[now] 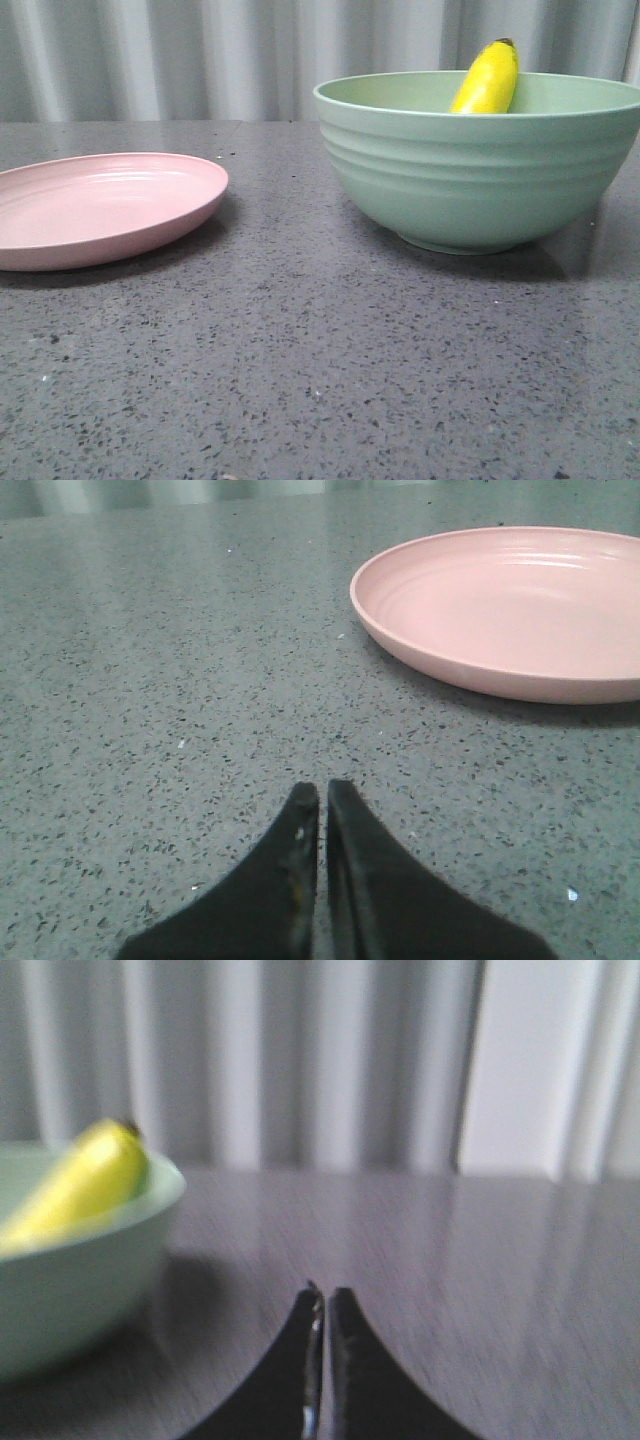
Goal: Transfer banana from pink plate to green bowl
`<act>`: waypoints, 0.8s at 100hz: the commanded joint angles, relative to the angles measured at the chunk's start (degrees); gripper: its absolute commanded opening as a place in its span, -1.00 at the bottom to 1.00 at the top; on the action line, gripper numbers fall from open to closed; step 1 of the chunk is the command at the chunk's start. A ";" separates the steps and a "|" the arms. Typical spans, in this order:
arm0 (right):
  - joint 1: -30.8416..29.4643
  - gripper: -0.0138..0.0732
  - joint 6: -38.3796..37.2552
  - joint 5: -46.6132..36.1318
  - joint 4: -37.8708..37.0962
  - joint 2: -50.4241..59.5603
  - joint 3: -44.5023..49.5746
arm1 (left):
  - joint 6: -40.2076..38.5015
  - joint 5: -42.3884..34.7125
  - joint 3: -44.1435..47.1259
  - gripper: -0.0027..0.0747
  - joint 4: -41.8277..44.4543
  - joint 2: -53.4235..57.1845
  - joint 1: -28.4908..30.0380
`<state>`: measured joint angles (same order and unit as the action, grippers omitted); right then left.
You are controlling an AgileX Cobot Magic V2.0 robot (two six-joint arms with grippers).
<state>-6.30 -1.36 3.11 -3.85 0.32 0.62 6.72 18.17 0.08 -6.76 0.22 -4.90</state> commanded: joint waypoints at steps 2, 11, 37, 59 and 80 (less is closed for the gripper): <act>-1.56 -0.83 -0.17 3.47 -0.26 1.55 1.13 | -0.25 -3.74 0.49 -0.98 -0.08 1.70 0.02; -1.64 -0.83 -0.17 7.83 -0.26 1.55 1.13 | -0.25 -3.74 0.49 -0.98 -0.08 1.70 0.02; -1.64 -0.83 -0.17 14.80 -0.26 1.55 1.13 | -0.25 -3.74 0.49 -0.98 -0.08 1.70 0.02; -1.64 -0.83 -0.17 14.71 -0.26 1.55 1.13 | -0.25 -3.74 0.49 -0.98 -0.08 1.70 0.02; -1.64 -0.83 -0.17 14.71 -0.26 1.55 1.13 | -0.25 -3.74 0.49 -0.98 -0.08 1.70 0.02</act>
<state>-7.58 -1.39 18.80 -3.85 0.59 0.62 6.72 18.17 0.08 -6.76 0.22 -4.90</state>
